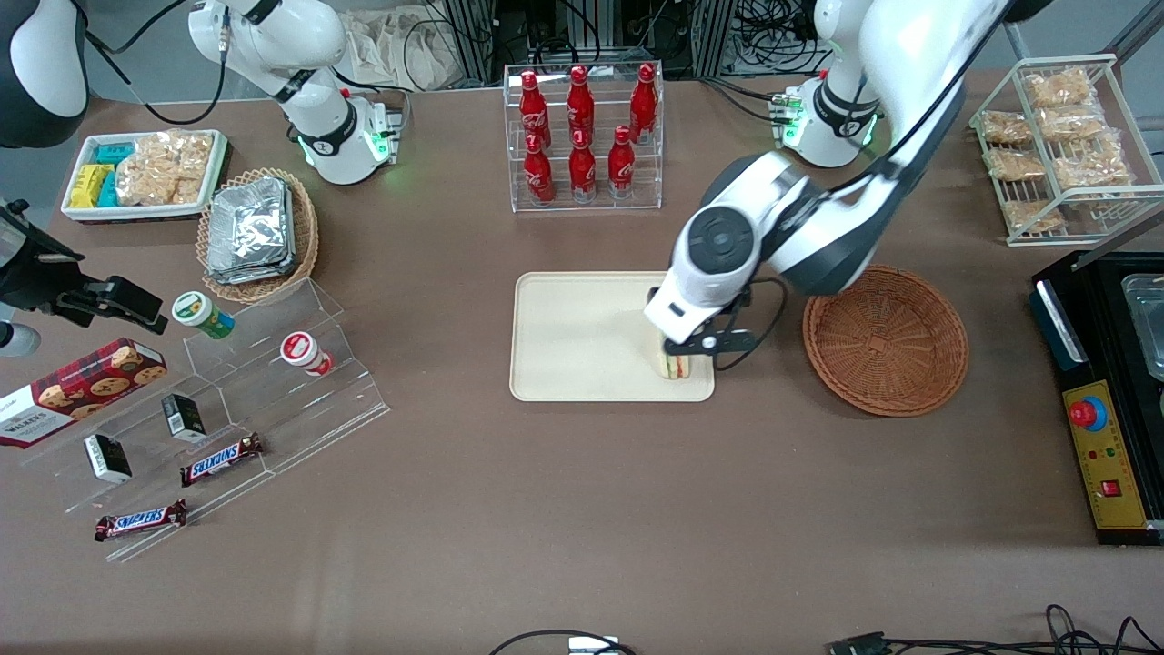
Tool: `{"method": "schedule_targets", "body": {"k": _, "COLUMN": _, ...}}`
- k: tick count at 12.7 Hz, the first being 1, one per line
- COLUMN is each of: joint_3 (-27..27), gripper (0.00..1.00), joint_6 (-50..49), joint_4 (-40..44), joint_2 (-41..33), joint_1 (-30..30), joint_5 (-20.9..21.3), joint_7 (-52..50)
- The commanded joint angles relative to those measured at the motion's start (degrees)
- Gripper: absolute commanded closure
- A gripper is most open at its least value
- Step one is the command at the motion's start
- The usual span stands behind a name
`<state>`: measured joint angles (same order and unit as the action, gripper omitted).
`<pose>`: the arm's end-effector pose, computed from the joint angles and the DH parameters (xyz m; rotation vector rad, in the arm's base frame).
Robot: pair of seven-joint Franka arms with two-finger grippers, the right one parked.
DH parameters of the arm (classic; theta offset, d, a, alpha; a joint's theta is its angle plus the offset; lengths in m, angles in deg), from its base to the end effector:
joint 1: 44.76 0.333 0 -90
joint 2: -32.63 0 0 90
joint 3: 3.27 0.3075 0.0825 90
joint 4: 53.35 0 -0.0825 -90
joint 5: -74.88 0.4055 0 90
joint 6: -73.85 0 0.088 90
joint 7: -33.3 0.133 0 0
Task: Place sandwich from basket to tray
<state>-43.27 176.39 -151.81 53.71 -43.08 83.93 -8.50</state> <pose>0.5185 -0.3529 0.3563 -3.0570 -0.0287 0.3275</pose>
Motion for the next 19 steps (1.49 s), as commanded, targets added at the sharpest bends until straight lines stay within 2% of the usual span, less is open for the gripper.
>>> {"method": "schedule_targets", "body": {"k": 1, "joint_3": 5.4, "gripper": 0.0, "joint_6": -5.6, "joint_4": -2.9, "joint_2": -11.7, "joint_1": 0.4, "joint_5": -5.8, "joint_7": 7.4}}
{"method": "schedule_targets", "body": {"k": 6, "joint_3": 20.7, "gripper": 0.0, "joint_6": -9.6, "joint_4": -8.1, "joint_2": -24.6, "joint_1": -1.7, "joint_5": -7.2, "joint_7": 20.4}}
{"method": "schedule_targets", "body": {"k": 9, "joint_3": 31.9, "gripper": 0.0, "joint_6": -11.7, "joint_4": -9.2, "joint_2": -27.0, "joint_1": -3.0, "joint_5": -7.2, "joint_7": 31.0}}
{"method": "schedule_targets", "body": {"k": 12, "joint_3": 39.6, "gripper": 0.0, "joint_6": -12.8, "joint_4": -8.2, "joint_2": -29.0, "joint_1": -5.2, "joint_5": -7.1, "joint_7": 34.3}}
{"method": "schedule_targets", "body": {"k": 16, "joint_3": 40.7, "gripper": 0.0, "joint_6": -15.5, "joint_4": -2.3, "joint_2": -28.2, "joint_1": -4.6, "joint_5": -7.1, "joint_7": 35.7}}
{"method": "schedule_targets", "body": {"k": 19, "joint_3": 40.6, "gripper": 0.0, "joint_6": -15.4, "joint_4": -1.7, "joint_2": -28.0, "joint_1": -4.6, "joint_5": -7.3, "joint_7": 35.7}}
